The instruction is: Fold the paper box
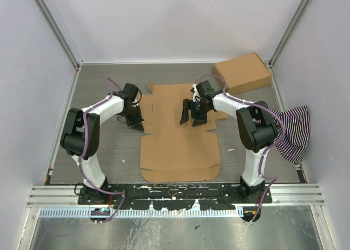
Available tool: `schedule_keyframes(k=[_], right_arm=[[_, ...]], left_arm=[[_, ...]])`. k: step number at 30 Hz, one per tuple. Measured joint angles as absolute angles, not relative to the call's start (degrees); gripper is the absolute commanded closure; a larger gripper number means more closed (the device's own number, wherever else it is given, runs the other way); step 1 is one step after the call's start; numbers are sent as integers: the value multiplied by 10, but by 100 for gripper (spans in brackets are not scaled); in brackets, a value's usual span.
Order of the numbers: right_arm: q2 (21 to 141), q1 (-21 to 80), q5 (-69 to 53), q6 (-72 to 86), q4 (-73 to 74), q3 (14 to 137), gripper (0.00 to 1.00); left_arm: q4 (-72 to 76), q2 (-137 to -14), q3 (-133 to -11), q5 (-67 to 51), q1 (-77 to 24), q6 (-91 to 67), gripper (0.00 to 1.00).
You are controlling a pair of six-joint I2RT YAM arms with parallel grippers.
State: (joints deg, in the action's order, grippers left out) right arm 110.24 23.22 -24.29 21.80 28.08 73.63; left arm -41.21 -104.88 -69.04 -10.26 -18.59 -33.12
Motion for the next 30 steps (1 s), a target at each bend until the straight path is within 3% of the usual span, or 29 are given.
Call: schedule_keyframes(k=[8,15,22,30], right_arm=[[1099,231,-224,215,281,738,22],[1027,206,-113,220,323,730,22],[970,117,-65,224,323,654,28],[990,125,-105,213,308,629,34]], left_arm=[[-414,-1049,-700,-102,-186,-331,100],[-415,-1049,-701,-102,-186,-331,100],[-415,-1051,-702,-102,-186,-330,100],[-416,-1059,-710,-103,-186,-330,100]])
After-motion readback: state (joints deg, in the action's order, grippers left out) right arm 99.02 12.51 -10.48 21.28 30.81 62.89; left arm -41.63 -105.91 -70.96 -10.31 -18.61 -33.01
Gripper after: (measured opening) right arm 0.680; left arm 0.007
